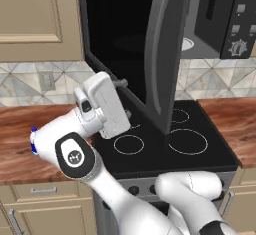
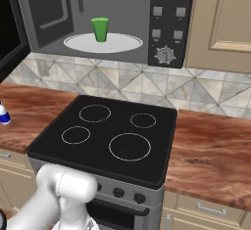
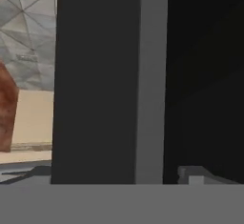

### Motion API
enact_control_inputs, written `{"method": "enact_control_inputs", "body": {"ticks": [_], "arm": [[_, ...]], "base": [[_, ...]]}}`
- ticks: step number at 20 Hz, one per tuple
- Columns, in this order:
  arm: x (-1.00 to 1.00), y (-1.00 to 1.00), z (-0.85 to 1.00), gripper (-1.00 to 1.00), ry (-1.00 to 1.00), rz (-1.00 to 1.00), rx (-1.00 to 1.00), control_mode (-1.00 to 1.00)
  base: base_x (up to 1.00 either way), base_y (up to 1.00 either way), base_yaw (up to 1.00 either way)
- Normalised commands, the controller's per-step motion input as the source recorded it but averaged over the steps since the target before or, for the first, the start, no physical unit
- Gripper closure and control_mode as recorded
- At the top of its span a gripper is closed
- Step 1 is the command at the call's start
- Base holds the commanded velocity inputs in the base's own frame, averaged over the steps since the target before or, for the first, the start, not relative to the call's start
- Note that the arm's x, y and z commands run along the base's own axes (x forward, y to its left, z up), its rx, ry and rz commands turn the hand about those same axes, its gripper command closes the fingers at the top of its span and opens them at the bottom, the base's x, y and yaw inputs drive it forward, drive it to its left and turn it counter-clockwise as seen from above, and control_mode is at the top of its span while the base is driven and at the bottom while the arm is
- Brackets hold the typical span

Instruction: Place the microwavable item in the microwave. Then, close the microwave door and press the start button.

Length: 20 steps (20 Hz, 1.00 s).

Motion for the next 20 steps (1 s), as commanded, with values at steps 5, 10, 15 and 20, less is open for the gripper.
{"method": "enact_control_inputs", "body": {"ticks": [5,10,15,20], "arm": [[-0.01,-1.0,0.34,-1.0,-0.1,0.0,0.1,-1.0],[0.0,-0.99,0.39,-1.0,-0.04,0.0,0.11,-1.0],[0.02,-0.86,0.46,-1.0,-0.01,0.0,0.13,-1.0],[0.14,-0.69,0.48,-1.0,0.0,0.0,0.15,-1.0]], "base": [[0.0,0.0,0.0],[0.0,0.0,0.0],[0.0,0.0,0.0],[0.0,0.0,0.0]]}}
